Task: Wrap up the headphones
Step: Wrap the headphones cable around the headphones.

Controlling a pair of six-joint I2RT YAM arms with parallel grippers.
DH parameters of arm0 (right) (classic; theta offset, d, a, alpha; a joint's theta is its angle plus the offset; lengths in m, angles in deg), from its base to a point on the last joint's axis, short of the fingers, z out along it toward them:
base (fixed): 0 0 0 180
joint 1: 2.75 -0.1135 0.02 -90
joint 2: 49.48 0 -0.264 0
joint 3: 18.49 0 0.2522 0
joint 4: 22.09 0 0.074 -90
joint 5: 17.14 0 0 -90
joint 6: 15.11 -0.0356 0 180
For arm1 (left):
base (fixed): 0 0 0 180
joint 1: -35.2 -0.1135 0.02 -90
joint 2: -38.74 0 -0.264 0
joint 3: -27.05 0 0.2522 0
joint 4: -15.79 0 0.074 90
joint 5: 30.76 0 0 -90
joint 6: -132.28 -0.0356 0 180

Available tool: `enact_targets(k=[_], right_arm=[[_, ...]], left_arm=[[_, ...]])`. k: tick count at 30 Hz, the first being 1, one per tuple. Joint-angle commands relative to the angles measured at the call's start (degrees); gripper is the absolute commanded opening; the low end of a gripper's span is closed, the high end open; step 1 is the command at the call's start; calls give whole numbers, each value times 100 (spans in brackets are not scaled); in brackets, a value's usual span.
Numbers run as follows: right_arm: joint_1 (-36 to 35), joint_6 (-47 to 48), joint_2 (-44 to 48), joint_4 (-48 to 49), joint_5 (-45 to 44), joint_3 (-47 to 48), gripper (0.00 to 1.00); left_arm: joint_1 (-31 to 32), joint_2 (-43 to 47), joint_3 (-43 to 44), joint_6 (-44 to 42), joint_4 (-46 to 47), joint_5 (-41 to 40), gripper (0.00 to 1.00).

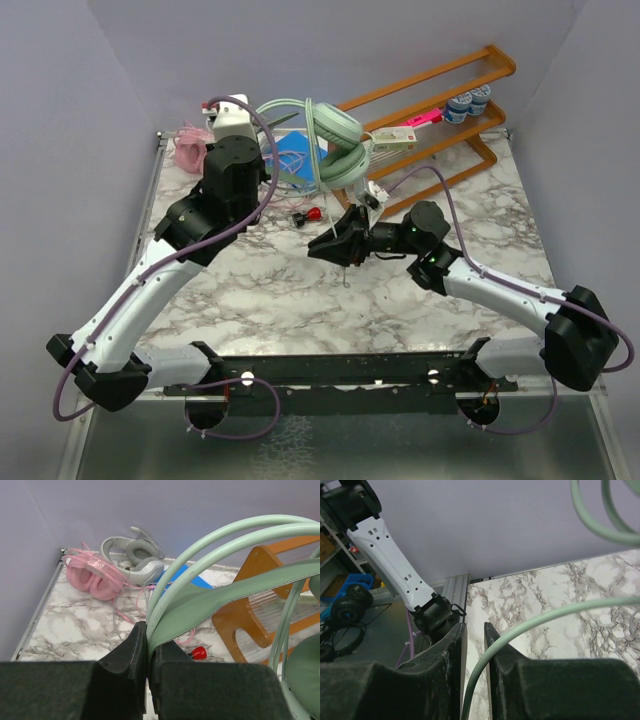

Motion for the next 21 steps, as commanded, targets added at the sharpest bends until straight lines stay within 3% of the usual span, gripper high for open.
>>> enact_targets(k=[1, 8, 13, 19, 21], right_arm=[[-41, -289, 71, -752, -271, 440, 28], [-42, -800, -134, -1353, -720, 1148, 29], [-47, -841, -357, -2453, -1007, 1996, 30], [-45, -837, -385, -3349, -1350, 2460, 31], [-44, -853, -365, -3513, -1400, 2498, 36]], left_arm=[[29, 56, -260, -167, 960, -368, 0], [28, 293, -964, -720, 1568, -320, 0], [64, 294, -1198, -1239, 1646, -248, 0], [102, 401, -1647, -1959, 2048, -632, 0], [104, 396, -1709, -2039, 2115, -755, 0]])
